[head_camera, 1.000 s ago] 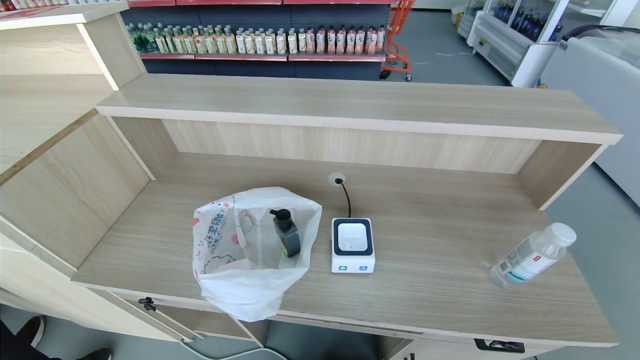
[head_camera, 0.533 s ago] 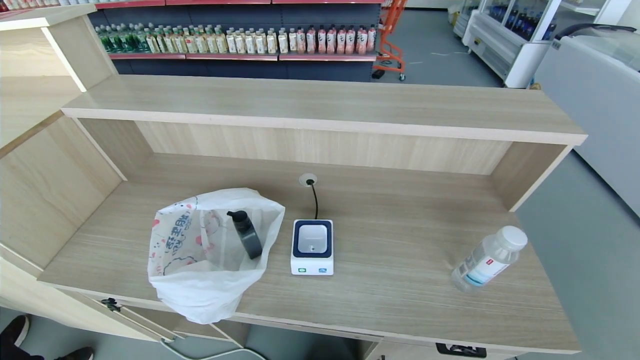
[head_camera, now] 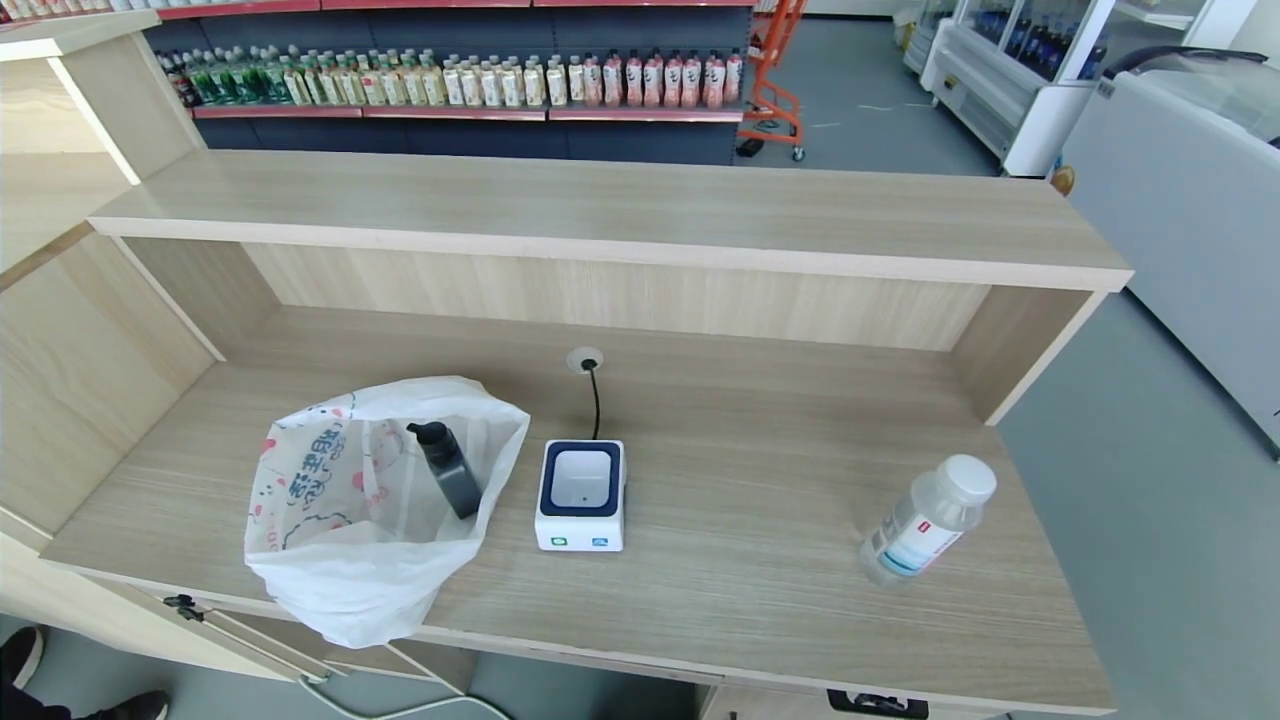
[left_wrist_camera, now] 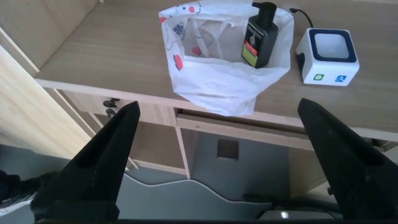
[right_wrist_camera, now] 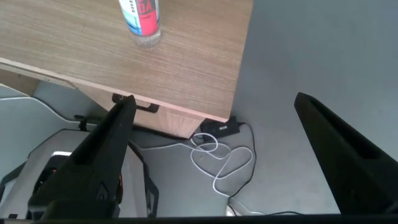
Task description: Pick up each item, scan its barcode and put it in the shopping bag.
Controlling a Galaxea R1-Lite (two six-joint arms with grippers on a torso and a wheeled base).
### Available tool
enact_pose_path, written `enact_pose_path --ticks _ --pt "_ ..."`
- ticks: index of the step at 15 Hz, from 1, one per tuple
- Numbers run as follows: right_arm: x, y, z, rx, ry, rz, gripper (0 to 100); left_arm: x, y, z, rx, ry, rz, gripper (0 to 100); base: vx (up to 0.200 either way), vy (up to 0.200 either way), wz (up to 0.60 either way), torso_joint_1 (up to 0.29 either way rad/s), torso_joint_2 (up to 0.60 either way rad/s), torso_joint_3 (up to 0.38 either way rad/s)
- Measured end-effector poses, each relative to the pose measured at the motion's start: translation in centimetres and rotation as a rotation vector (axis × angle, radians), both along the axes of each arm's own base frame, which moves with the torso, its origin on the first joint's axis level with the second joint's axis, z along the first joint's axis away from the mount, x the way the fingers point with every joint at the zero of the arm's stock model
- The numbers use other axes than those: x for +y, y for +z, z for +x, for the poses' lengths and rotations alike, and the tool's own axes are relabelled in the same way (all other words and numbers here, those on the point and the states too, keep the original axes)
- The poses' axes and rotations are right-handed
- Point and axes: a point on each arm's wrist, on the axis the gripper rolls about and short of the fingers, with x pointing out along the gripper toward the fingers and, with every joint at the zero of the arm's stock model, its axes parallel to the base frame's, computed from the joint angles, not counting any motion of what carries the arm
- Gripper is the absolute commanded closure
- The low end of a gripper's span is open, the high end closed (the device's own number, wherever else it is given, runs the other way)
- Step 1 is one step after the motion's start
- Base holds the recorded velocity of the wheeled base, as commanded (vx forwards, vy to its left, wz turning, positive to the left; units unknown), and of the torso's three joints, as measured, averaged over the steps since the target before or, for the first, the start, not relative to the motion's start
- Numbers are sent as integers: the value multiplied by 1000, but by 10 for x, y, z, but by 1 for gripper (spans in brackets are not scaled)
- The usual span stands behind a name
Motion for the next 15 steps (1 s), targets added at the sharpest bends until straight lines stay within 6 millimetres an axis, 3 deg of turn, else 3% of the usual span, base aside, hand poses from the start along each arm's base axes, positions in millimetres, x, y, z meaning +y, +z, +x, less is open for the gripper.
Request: enact_pose_path --ticks 6,15 --pt "3 -24 1 75 63 66 0 0 0 0 0 0 0 0 0 0 0 0 0 0" --pt "13 0 26 4 38 70 0 0 0 0 0 0 0 0 0 0 0 0 0 0"
